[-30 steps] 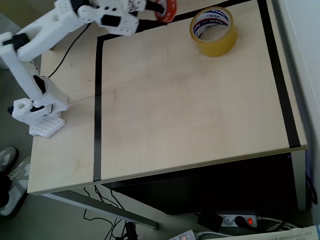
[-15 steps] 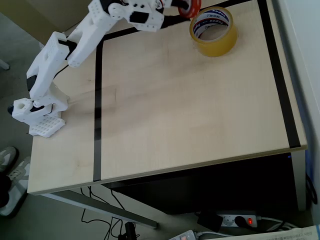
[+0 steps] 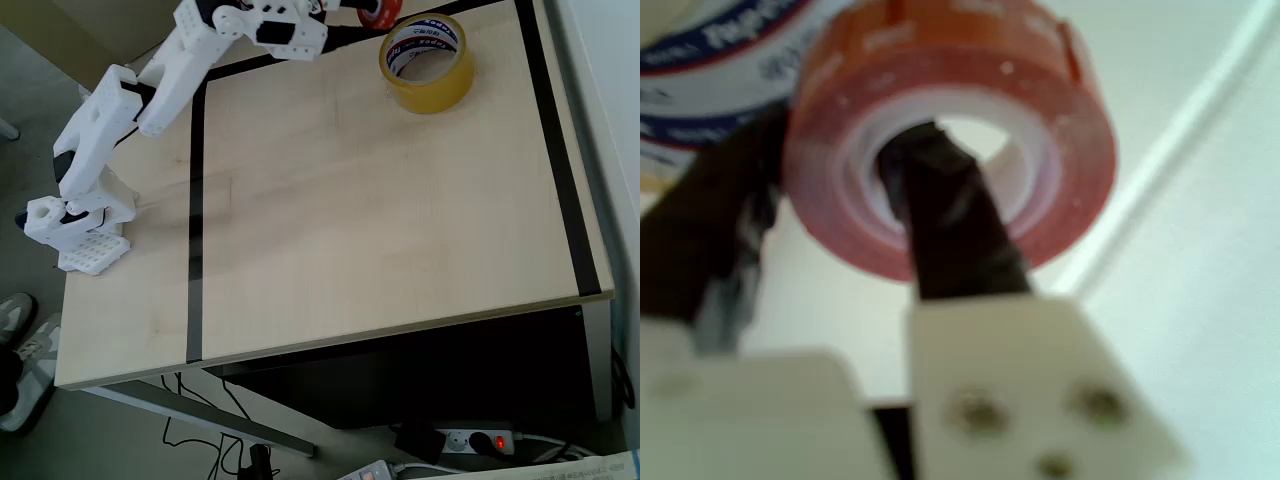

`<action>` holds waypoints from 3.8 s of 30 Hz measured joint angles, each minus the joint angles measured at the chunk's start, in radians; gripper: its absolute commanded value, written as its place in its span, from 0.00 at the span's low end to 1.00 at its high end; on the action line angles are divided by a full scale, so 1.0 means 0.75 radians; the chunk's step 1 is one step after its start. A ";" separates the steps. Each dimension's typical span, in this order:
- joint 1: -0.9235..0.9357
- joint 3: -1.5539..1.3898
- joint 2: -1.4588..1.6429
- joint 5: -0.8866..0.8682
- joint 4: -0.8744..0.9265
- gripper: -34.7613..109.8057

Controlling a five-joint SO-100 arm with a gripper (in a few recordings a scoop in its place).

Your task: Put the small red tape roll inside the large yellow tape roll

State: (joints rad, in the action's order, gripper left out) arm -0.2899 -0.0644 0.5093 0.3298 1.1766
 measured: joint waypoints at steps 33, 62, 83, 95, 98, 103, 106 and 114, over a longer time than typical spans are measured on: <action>0.096 0.247 0.029 -0.016 0.775 0.24; 0.151 -3.399 3.669 -0.403 0.235 0.24; 0.049 -3.933 3.778 -0.483 0.047 0.24; -0.020 -3.933 3.778 -0.483 0.047 0.24; -0.014 -3.933 3.778 -0.483 0.047 0.24; -0.043 -3.933 3.778 -0.483 0.047 0.24; -0.041 -3.933 3.778 -0.483 0.047 0.24; -0.131 -3.939 3.778 -0.483 0.039 0.24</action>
State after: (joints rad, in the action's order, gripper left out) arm -0.3881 -3.0189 3.3425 -0.0322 1.2057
